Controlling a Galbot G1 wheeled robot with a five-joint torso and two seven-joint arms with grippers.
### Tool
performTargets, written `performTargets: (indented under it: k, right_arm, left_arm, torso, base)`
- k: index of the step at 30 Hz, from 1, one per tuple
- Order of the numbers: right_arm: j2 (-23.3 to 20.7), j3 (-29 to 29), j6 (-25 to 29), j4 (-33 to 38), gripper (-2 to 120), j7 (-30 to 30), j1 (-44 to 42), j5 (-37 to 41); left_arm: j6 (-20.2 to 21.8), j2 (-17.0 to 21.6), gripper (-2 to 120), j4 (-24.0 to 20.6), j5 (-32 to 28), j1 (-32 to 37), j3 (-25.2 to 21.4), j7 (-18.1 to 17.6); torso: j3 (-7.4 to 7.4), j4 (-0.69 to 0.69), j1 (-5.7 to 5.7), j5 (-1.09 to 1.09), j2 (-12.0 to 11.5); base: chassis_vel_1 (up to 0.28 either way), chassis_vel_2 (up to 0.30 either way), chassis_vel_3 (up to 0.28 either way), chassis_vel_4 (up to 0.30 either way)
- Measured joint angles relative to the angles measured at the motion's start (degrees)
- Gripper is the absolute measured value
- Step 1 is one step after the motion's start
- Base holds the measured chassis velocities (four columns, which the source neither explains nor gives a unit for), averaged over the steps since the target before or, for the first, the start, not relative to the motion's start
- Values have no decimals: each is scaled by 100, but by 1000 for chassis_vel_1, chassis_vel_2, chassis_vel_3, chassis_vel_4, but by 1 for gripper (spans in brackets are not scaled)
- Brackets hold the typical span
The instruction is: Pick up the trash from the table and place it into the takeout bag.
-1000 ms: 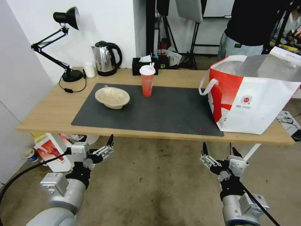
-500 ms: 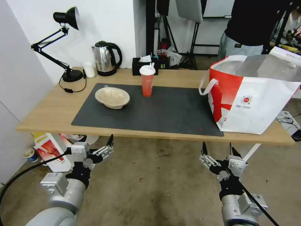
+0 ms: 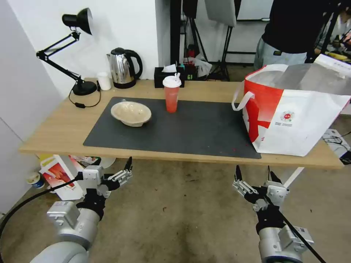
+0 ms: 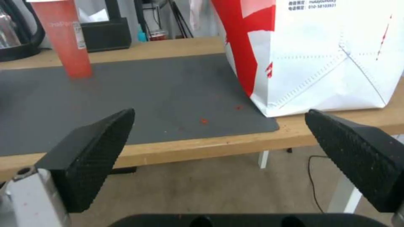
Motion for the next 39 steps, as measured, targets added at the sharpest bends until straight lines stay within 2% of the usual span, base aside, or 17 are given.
performTargets:
  k: [6,10,11,15,16,19,22,24,30,33,34,39]
  right_arm:
    - [-100,-4,283,59,100,-533,150,103]
    - [-269,-25,407,183,100,-1370,414,604]
    - [-269,-25,407,183,100,-1370,414,604]
    - [-403,-31,703,59,100,-2333,862,831]
    - [-403,-31,703,59,100,-2333,862,831]
    - [-540,-29,741,-7,100,-2949,1255,1232]
    - [-602,-38,742,-56,100,-3201,1464,1410]
    - [-701,-100,726,-166,100,-3635,1986,1738]
    - [-799,-203,510,-348,100,-3775,2737,2195]
    - [-839,-334,322,-610,100,-3864,3579,2738]
    - [-839,-334,322,-610,100,-3864,3579,2738]
    - [-760,-774,130,-1073,100,-3910,4622,3282]
  left_arm:
    - [0,-5,100,-2,2,0,1,0]
    - [0,-5,100,-3,5,0,-1,-1]
    - [0,-5,100,-3,5,0,-1,-1]
    - [0,1,100,-4,7,14,-18,-2]
    - [0,1,100,-4,7,14,-18,-2]
    - [0,12,100,-4,7,25,-25,-3]
    - [0,13,100,-5,7,25,-25,-3]
    - [0,8,100,-6,7,19,-21,-5]
    - [0,32,100,-6,6,-11,-5,-5]
    - [12,58,100,-3,-6,-60,9,-6]
    - [12,58,100,-3,-6,-60,9,-6]
    - [24,55,100,29,-17,-94,14,-3]
  torso:
    - [0,0,0,0,0]
    - [0,0,0,-1,0]
    - [0,0,0,-1,0]
    - [0,0,0,1,0]
    - [0,0,0,1,0]
    - [0,-1,-1,0,0]
    - [0,0,0,-1,0]
    - [1,0,0,0,-1]
    - [1,-1,0,0,-1]
    - [1,0,0,0,-1]
    - [1,0,0,0,-1]
    - [1,0,0,0,-2]
  base:
    - [0,0,0,0]
    - [0,0,0,0]
    - [0,0,0,0]
    - [0,0,0,0]
    - [0,0,0,0]
    - [0,0,0,0]
    - [0,0,0,0]
    - [0,0,0,0]
    - [0,0,0,0]
    - [0,0,0,0]
    - [0,0,0,0]
    - [0,0,0,0]
